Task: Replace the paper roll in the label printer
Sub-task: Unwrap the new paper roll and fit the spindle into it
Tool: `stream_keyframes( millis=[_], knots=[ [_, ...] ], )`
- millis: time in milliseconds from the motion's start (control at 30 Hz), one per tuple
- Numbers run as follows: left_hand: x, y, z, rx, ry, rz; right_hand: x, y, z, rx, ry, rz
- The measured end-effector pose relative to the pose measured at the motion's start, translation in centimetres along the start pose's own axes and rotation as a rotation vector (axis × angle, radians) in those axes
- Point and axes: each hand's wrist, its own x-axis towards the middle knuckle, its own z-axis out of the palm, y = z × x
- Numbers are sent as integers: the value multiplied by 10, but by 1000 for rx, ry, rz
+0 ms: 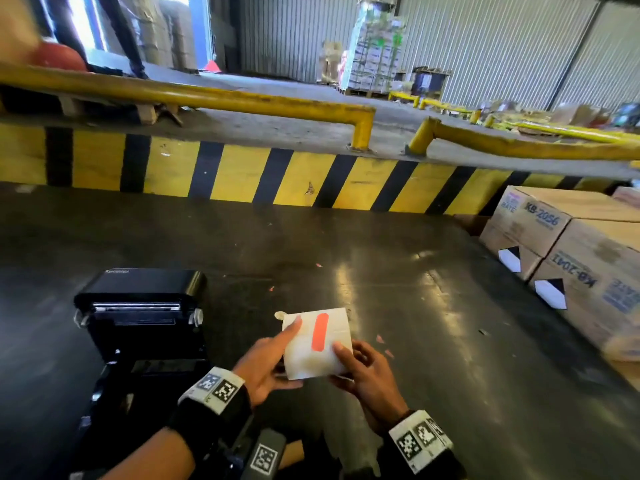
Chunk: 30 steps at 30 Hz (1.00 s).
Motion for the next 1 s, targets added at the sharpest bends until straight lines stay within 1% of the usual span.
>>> stream_keyframes(
  millis=[100, 167, 200, 233, 300, 333, 367, 400, 433, 467, 633, 767, 833, 900, 1000],
  knots=[
    [-7, -1, 5, -32, 31, -30, -7, -6, -4, 3, -60, 35],
    [-12, 1, 6, -88, 104, -31, -10, -15, -4, -102, -109, 17],
    [-15, 1, 7, -102, 146, -18, -11, -20, -3, -200, -106, -28],
    [-18, 3, 9, -86, 181, 8, -11, -24, -3, -343, -67, -118],
    [-27, 6, 14, -24, 232, 96, -9, -31, -1, -675, 7, -384],
    [-30, 8, 15, 5, 250, 140, -7, -35, 2, -792, -14, -498],
    [-34, 10, 16, 30, 262, 177, -5, -38, 6, -857, -75, -560],
    [-37, 11, 17, 48, 269, 202, -5, -41, 10, -899, -138, -585],
    [-40, 13, 17, 61, 281, 223, -3, -43, 14, -920, -173, -608],
    [-42, 14, 16, 68, 292, 237, -3, -44, 16, -930, -171, -634],
    [-52, 19, 13, 86, 362, 291, -7, -44, 23, -813, -66, -856],
    [-57, 15, 15, 112, 391, 296, -9, -49, 26, -791, -38, -906],
    [-59, 14, 17, 92, 386, 278, -11, -49, 25, -851, -18, -962],
    [-58, 11, 19, 49, 377, 232, -15, -45, 20, -889, 28, -1025],
    [-53, 4, 21, -11, 377, 166, -24, -36, 8, -848, 22, -1052]
  ],
)
